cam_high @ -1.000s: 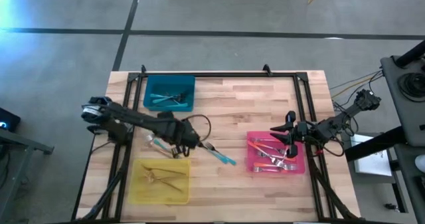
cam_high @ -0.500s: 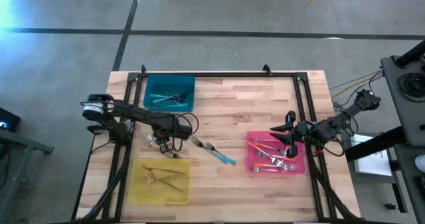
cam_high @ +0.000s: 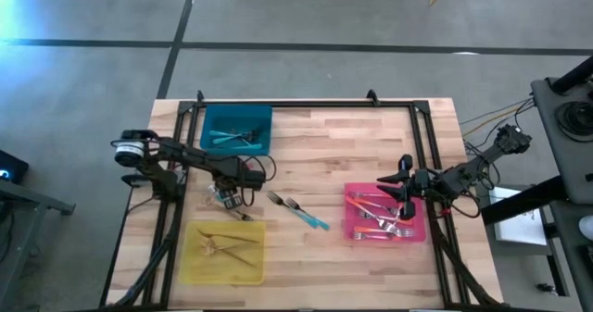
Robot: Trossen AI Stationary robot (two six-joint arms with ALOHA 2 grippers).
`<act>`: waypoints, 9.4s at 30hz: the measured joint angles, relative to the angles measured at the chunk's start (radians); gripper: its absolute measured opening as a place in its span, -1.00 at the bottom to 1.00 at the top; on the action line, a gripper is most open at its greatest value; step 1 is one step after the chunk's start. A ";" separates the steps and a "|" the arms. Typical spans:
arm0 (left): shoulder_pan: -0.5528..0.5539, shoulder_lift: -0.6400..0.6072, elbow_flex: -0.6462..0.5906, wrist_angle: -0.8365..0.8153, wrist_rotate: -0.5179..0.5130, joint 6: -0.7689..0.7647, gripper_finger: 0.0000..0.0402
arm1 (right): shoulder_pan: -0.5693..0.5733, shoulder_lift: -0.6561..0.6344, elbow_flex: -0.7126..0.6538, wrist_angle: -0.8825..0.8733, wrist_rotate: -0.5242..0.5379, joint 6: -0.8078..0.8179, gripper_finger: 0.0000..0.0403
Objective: Sort silverware by color (type)
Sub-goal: Put the orange fork into the red bin, then put the blue fork into the blue bin
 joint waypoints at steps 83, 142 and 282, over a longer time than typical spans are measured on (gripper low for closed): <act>-0.048 0.068 0.388 1.263 0.054 0.262 -1.00 | 0.000 0.002 0.000 0.000 0.000 0.000 -0.57; -0.153 0.535 0.833 1.123 0.198 0.435 -0.89 | 0.000 0.008 0.000 -0.019 0.000 0.000 -0.57; 0.160 0.654 0.920 0.139 0.205 0.656 -0.41 | 0.000 0.021 0.000 -0.023 0.000 0.000 -0.57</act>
